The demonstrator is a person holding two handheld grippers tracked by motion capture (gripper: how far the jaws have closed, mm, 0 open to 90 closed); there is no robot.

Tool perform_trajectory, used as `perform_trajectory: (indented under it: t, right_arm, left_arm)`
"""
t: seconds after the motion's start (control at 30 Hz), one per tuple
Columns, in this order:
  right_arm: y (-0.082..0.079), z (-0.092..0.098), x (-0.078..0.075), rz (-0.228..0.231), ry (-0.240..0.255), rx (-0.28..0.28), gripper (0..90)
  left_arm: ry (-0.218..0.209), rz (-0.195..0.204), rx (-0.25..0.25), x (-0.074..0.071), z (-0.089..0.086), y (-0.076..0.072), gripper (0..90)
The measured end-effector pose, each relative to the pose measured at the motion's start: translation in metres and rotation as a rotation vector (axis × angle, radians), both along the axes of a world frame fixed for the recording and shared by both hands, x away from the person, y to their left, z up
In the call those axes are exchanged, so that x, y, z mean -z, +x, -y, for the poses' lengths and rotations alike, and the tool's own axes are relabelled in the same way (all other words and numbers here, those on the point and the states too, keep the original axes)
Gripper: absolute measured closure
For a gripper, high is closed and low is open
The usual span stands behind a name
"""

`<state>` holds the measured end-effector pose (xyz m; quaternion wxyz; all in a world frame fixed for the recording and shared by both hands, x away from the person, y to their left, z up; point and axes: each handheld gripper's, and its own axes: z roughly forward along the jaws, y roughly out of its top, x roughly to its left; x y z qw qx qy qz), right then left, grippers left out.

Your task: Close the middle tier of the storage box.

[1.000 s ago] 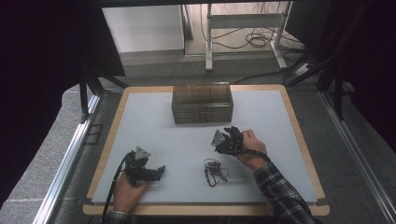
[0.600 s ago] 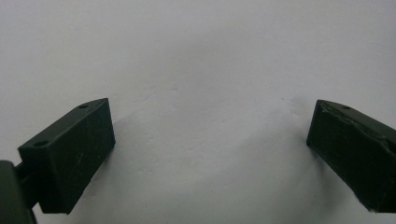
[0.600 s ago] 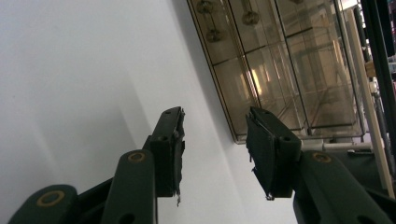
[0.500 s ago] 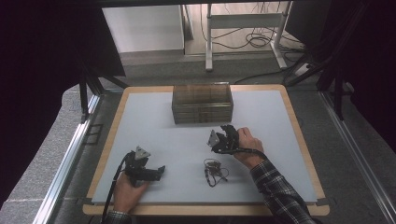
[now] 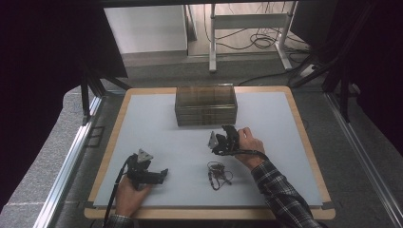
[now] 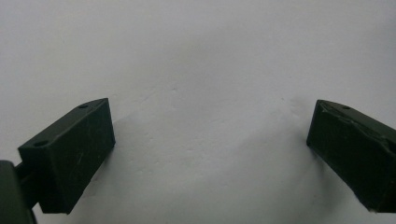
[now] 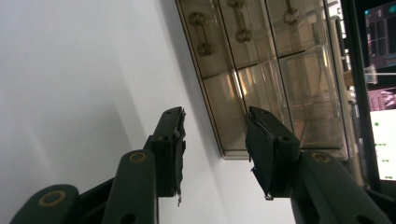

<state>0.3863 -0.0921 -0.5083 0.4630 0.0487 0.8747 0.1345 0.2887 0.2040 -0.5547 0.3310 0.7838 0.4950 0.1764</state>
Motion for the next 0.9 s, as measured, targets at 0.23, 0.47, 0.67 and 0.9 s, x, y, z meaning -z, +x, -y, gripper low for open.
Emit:
perform_trajectory:
  t: [0.23,0.47,0.67,0.9]
  right_arm:
    - [0.006,-0.004,0.000,0.014,-0.008,-0.003,57.1]
    - [0.010,-0.009,0.004,0.041,-0.053,-0.008,59.7]
    - [0.014,-0.014,0.007,0.084,-0.106,0.002,60.0]
    - [0.018,-0.018,0.009,0.114,-0.144,-0.015,61.8]
  left_arm:
    - [0.002,0.000,0.001,0.000,0.000,0.000,1.3]
    - [0.001,0.000,0.001,0.000,0.000,0.000,1.3]
    - [0.001,0.000,0.001,0.000,0.000,0.000,1.3]
    - [0.001,0.000,0.001,0.000,0.000,0.000,1.3]
